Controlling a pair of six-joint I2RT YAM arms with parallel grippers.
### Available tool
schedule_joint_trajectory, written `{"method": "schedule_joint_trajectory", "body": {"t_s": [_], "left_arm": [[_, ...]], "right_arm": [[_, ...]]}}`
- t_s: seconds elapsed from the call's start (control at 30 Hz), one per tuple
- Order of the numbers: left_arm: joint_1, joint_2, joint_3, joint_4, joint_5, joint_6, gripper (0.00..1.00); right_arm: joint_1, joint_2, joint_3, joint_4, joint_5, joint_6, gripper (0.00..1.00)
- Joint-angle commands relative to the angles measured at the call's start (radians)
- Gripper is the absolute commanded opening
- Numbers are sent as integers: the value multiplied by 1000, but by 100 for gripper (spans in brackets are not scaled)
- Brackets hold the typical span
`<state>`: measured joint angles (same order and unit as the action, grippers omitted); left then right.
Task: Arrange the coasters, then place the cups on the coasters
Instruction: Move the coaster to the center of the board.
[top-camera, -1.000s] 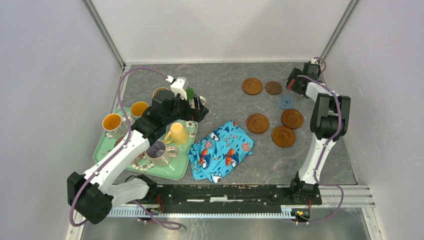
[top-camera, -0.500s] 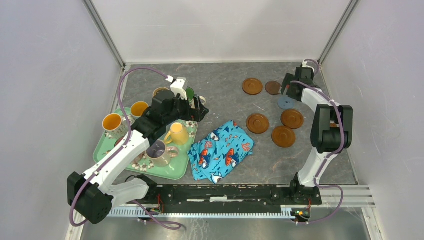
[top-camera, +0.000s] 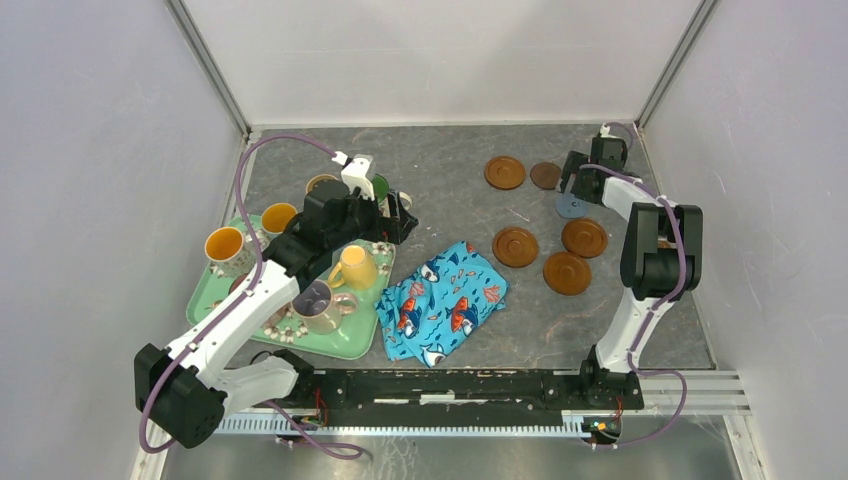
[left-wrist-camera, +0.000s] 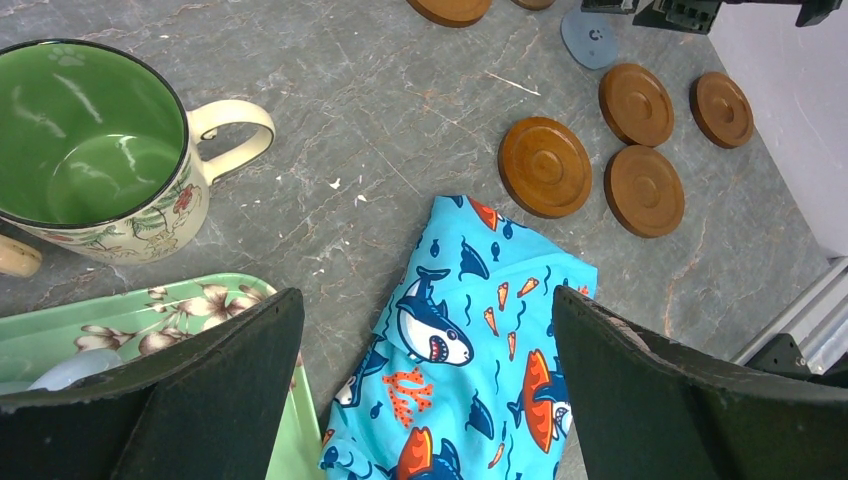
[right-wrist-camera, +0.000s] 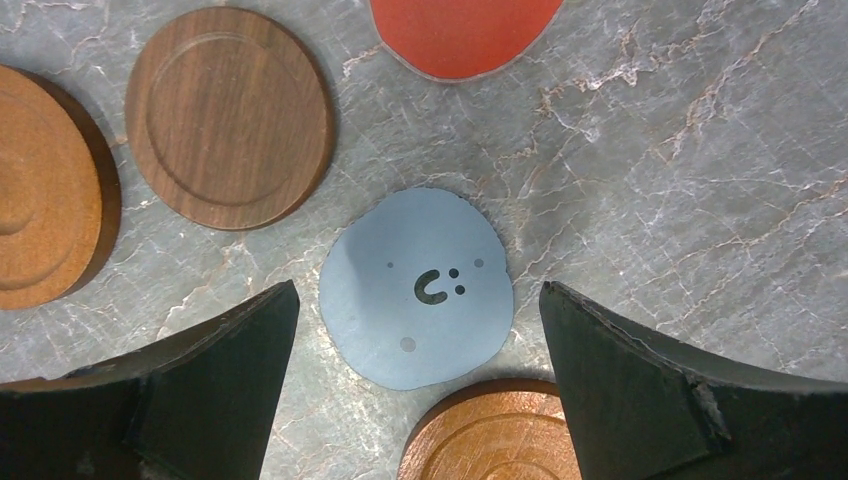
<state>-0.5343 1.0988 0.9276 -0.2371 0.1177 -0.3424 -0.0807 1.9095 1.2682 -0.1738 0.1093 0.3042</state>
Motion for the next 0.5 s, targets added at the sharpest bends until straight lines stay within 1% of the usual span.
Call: {"method": "schedule_joint_trajectory", "body": {"t_s": [0.0,0.17,0.27,0.37,0.47], "left_arm": [[3,-6,13,21,27,58,100],[3,-6,13,21,29,57,100],[3,-5,11,22,29,56,100],[3,-4,11,22,33,56,100],[3,-4,10,21,30,56,100]], "right_arm": [[-12,12,35,22,-44,-14,98],[-3,-16,-21,31,-7,-14,98],[-4,-5,-22,36,-2,-24,98],[-13,22,2,35,-16,-31,98],[-37,48,24,46,-62,-20,98]]}}
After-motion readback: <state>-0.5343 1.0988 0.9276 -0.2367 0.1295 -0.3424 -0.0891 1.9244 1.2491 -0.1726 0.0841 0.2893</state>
